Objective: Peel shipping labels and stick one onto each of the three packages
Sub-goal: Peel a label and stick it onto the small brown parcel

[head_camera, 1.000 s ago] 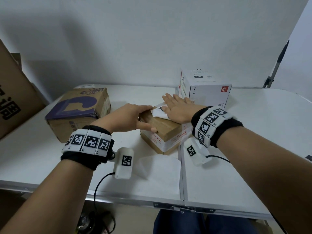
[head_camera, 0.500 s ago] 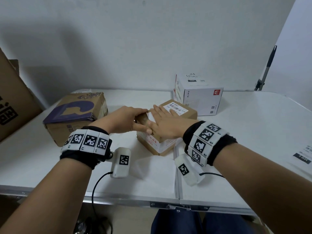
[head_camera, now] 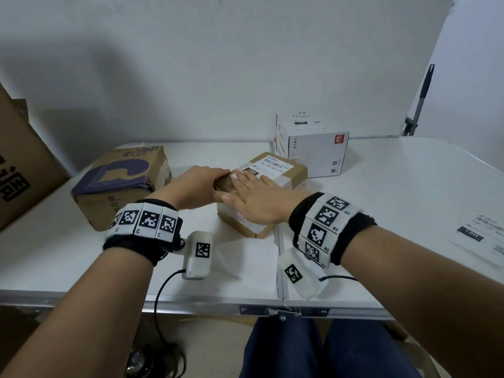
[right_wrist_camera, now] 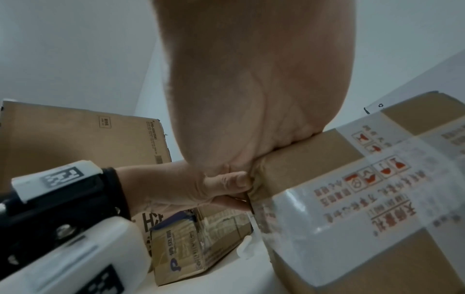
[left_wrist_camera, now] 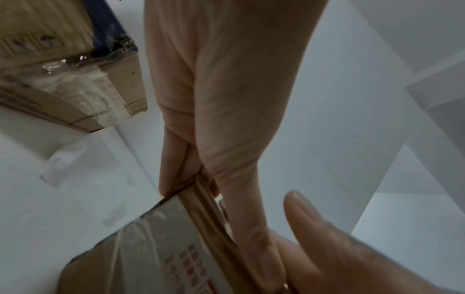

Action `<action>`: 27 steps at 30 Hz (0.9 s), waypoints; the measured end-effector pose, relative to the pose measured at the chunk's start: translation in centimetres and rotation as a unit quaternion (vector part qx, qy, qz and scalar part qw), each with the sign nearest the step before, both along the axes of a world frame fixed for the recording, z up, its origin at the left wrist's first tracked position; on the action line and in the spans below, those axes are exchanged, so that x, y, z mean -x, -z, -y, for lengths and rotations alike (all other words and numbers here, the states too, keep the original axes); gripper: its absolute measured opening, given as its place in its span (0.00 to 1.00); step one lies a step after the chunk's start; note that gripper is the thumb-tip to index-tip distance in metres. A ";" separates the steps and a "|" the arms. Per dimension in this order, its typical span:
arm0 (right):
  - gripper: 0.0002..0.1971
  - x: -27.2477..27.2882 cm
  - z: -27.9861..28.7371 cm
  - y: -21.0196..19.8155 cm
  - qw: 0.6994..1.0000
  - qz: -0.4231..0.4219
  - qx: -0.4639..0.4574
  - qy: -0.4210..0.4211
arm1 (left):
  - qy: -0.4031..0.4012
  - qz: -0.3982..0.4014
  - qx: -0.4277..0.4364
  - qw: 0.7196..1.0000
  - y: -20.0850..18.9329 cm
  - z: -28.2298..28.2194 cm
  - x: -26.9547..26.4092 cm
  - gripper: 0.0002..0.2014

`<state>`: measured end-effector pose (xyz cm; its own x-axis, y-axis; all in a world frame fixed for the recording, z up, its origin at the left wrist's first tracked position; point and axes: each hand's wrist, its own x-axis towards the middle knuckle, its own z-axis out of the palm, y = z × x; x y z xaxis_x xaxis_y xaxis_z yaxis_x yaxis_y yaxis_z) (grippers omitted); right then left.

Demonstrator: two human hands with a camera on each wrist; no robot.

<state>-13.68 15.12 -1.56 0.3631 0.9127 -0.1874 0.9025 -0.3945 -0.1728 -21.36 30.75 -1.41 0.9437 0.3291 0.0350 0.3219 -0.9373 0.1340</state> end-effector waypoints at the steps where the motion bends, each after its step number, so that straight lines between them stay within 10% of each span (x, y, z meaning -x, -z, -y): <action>1: 0.35 0.0 0.2 0.1 1.000 0.001 0.002 -0.003 | -0.006 0.001 -0.009 1.000 0.0 0.3 -0.1 0.33; 10: 0.33 -0.9 1.7 -0.4 1.000 -0.019 -0.001 0.012 | -0.056 0.010 -0.037 0.998 -0.2 2.5 -1.5 0.13; 27: 0.37 -5.1 3.7 -3.8 0.959 -0.081 -0.245 0.115 | -0.103 -0.007 0.040 0.994 -1.9 4.4 -1.0 0.21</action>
